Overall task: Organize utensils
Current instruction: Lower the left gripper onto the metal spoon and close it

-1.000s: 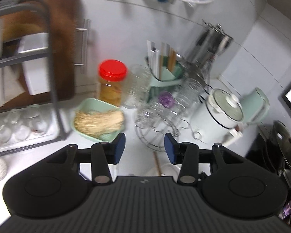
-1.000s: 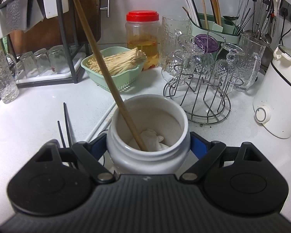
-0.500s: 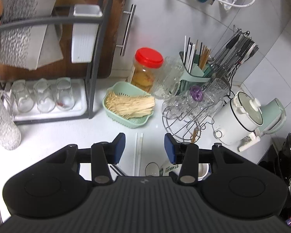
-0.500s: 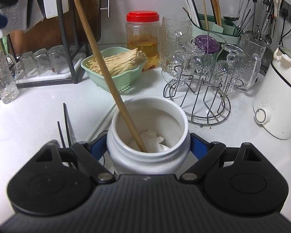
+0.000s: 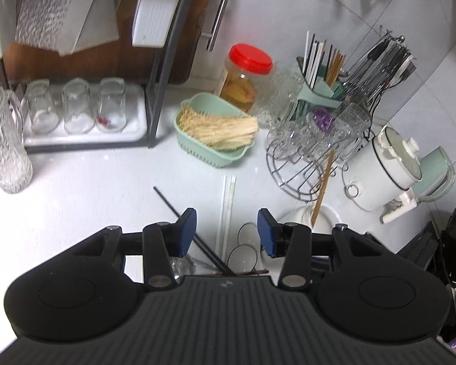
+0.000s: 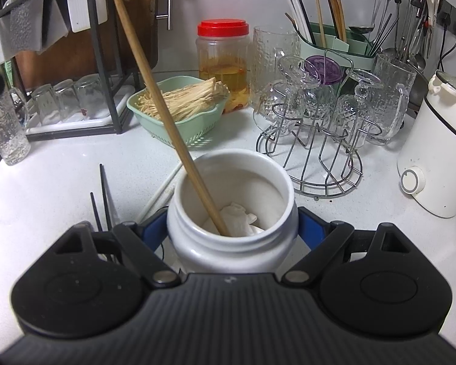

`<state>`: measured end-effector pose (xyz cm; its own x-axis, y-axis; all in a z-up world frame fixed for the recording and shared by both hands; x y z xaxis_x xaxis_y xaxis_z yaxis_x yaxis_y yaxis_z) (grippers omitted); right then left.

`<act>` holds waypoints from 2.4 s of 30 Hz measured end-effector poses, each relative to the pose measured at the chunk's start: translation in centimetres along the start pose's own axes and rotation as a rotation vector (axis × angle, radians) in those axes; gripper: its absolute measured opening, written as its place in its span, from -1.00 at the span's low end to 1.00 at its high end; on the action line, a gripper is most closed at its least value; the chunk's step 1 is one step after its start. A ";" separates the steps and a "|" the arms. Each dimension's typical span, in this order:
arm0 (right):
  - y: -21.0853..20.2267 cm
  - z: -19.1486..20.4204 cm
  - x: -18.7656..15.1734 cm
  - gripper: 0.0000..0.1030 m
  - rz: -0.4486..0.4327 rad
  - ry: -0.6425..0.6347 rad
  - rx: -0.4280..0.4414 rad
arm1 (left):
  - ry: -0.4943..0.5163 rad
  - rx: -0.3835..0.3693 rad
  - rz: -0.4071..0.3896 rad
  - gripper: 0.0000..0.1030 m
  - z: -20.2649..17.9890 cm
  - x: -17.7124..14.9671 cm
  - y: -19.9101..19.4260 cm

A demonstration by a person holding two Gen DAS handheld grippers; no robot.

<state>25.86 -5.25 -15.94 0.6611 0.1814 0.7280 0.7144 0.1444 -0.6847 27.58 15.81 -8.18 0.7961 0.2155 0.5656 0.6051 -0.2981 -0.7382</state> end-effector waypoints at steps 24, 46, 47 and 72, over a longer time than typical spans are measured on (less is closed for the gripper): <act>0.8 0.4 0.6 0.75 -0.016 0.025 -0.029 | -0.034 0.017 0.140 -0.03 4.1 -5.6 4.9; 0.6 0.7 0.6 0.76 0.053 0.041 -0.056 | 0.051 0.060 0.257 -0.03 6.0 -7.6 12.4; 0.6 0.7 0.6 0.75 0.053 0.042 -0.058 | 0.055 0.061 0.262 -0.03 6.0 -7.6 12.7; 0.2 0.9 0.3 0.76 0.036 0.065 -0.085 | 0.173 0.146 0.380 -0.15 4.0 -6.1 15.5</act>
<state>25.98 -4.35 -15.92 0.6985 0.1214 0.7052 0.7046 0.0556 -0.7074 32.14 13.58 -24.59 0.9565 -0.0468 0.2880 0.2747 -0.1884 -0.9429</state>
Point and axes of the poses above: each gripper's, at about its wrist camera, not at the fingertips, and y roughly the way its jaws point, z to its left, x to its top, the point moved 6 cm from there along y, roughly the way its jaws point, and after that the axes turned 2 degrees about -y, right-handed, at the moved point
